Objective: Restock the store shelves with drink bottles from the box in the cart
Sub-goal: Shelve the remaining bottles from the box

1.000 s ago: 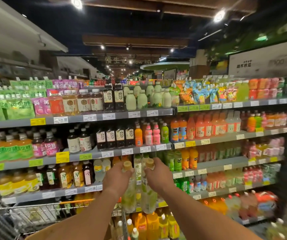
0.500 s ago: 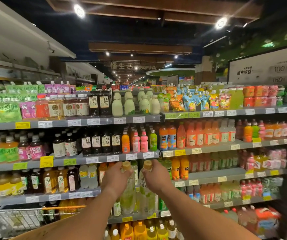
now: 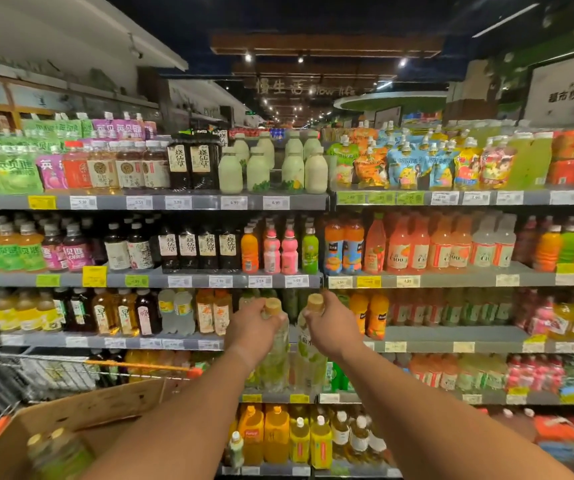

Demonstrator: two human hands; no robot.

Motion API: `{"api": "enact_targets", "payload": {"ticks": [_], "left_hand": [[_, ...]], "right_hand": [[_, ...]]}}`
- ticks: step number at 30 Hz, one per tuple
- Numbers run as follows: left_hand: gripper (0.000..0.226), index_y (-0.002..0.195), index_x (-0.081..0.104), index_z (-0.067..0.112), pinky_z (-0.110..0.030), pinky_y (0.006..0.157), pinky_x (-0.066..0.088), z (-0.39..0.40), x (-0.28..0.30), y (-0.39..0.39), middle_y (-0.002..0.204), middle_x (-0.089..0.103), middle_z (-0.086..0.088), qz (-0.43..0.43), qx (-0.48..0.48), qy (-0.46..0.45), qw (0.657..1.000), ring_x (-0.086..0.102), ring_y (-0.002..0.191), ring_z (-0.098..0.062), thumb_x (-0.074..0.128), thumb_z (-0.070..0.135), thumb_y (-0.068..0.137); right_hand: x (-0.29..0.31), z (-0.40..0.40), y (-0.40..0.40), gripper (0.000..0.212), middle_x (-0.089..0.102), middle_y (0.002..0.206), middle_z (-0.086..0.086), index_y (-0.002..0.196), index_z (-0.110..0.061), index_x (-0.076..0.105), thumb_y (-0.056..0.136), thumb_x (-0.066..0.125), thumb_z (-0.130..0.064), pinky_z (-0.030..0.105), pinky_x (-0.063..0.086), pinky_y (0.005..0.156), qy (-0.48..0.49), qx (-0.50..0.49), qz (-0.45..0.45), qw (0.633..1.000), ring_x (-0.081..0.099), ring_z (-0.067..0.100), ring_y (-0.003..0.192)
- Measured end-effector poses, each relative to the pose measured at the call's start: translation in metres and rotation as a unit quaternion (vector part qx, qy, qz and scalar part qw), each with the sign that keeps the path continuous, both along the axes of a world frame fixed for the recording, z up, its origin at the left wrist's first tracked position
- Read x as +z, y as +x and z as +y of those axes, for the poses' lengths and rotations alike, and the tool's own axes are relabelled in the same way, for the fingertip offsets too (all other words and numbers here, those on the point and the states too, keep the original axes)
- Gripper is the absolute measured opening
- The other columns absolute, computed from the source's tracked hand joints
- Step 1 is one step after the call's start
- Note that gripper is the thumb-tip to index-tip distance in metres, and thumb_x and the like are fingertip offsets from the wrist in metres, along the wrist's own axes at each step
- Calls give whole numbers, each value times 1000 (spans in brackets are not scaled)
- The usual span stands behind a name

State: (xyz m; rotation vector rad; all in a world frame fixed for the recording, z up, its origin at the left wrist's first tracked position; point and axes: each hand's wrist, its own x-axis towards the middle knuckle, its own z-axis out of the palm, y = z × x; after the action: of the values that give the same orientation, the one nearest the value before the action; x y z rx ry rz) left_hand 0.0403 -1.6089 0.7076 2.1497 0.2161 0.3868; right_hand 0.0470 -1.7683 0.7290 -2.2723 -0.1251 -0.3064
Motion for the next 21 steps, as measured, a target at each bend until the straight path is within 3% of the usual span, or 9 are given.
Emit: {"api": "enact_targets", "payload": {"ticks": [8,12,16,21], "left_hand": [[41,120,63,33,-28,81,44,3,-40,78,117,66,4,31,-16,-24,999,58,98,-18,70,44,82],[47,127,58,32,-38,92,49,14,-53,128,123,62,4,58,-16,-34,998,58,106,-22,67,47,83],[42,120,61,35,-44,96,46,25,-65,173,121,63,4,72,-25,-29,997,57,110,-24,68,50,81],[40,119,63,28,-36,93,46,27,-87,216,119,64,3,72,-35,-28,996,57,108,-21,70,43,82]], "right_hand": [[-35,-4,76,44,63,118,12,133,-17,43,94,53,-34,39,48,83,-40,-15,53,998,57,34,107],[-56,0,124,36,64,115,12,123,-16,46,93,53,-34,36,45,76,-40,-32,73,996,58,35,104],[-77,6,167,45,63,118,11,131,-17,43,93,53,-39,32,36,72,-37,-65,82,994,57,36,108],[-100,9,209,38,64,113,15,119,-11,49,93,52,-38,36,43,76,-40,-69,114,990,59,37,103]]}}
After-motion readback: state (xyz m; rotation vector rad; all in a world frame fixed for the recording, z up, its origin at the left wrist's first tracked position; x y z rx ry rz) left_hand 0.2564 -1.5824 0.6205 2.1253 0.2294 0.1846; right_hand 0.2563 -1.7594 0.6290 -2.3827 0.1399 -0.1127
